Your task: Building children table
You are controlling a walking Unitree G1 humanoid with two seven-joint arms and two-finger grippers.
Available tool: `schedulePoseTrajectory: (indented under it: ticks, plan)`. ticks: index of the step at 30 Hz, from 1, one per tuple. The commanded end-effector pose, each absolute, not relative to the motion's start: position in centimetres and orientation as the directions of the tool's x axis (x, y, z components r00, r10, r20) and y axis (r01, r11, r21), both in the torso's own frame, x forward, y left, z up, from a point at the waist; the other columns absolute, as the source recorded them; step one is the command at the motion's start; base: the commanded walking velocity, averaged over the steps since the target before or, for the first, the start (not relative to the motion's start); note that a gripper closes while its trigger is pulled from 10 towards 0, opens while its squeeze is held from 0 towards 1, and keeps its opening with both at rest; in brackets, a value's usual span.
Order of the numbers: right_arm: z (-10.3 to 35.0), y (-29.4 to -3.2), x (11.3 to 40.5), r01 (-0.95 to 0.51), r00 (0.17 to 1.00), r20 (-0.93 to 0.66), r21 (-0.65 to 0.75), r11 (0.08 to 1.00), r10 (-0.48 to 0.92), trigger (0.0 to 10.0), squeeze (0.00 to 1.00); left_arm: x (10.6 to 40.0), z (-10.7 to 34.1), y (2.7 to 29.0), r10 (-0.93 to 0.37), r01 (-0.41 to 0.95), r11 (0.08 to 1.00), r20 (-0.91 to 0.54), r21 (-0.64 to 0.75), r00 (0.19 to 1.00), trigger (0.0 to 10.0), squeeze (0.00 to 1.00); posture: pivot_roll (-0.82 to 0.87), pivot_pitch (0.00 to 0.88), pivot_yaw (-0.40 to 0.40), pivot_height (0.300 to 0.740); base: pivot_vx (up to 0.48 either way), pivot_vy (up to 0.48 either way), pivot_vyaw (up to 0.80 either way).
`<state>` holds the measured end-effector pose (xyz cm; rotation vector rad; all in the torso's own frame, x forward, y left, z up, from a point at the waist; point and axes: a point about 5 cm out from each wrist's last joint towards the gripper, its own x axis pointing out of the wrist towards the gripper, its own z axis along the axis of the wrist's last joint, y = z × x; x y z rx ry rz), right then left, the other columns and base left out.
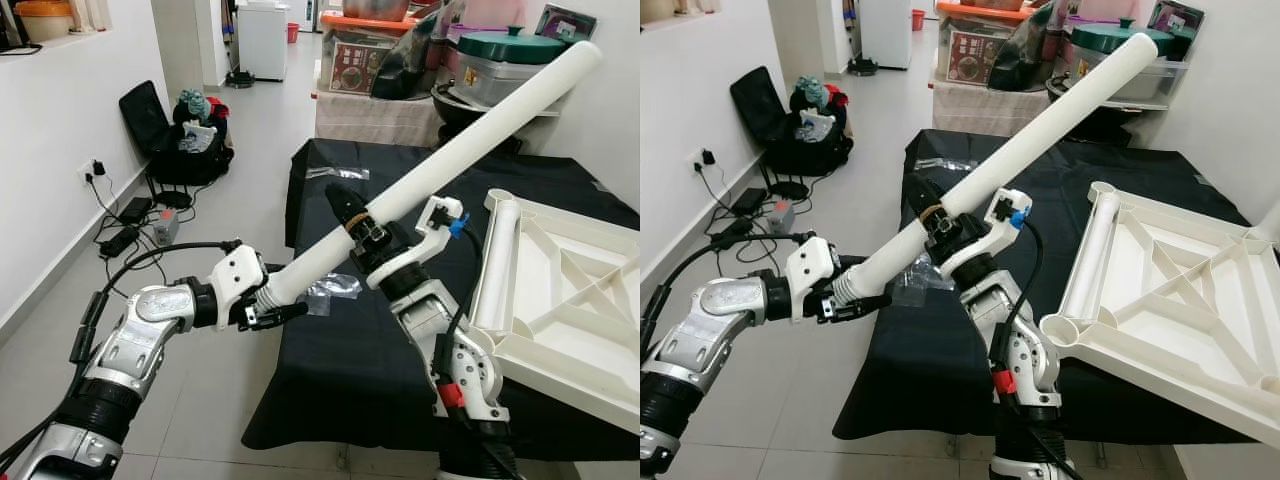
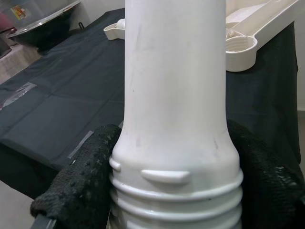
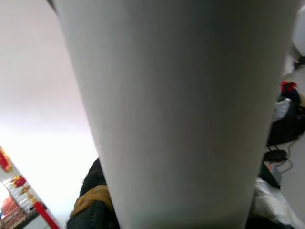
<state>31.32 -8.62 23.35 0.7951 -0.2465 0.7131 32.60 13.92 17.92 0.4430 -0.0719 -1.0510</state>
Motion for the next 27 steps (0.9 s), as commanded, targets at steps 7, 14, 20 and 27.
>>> schedulePoseTrajectory:
  ticks: [7, 14, 20, 27]
  plan:
    - [27.0, -5.2, 28.8, -0.881, 0.47, 0.643, 0.386, 0.275, 0.605, 10.0, 0.0, 31.9, 15.9, 12.6, -0.879, 0.885, 0.363, -0.209, 0.292, 0.429, 10.0, 0.0, 0.08, 0.0, -0.058, 0.74, 0.0, 0.0, 0.0]
    - [27.0, -5.0, 28.6, -0.891, 0.449, 0.65, 0.371, 0.26, 0.613, 10.0, 0.99, 31.7, 15.9, 12.4, -0.883, 0.889, 0.356, -0.209, 0.287, 0.421, 10.0, 0.0, 0.09, 0.0, -0.059, 0.74, 0.0, 0.0, 0.0]
    - [27.4, -4.9, 28.2, -0.918, 0.395, 0.659, 0.314, 0.244, 0.64, 10.0, 0.0, 31.6, 15.8, 12.5, -0.888, 0.897, 0.339, -0.219, 0.285, 0.405, 10.0, 0.0, 0.09, 0.0, -0.06, 0.74, 0.0, 0.0, 0.0]
    - [27.1, -4.5, 28.0, -0.927, 0.373, 0.642, 0.292, 0.236, 0.669, 10.0, 0.0, 31.6, 15.9, 12.6, -0.89, 0.901, 0.323, -0.232, 0.29, 0.393, 10.0, 0.0, 0.09, 0.0, -0.061, 0.74, 0.0, 0.0, 0.0]
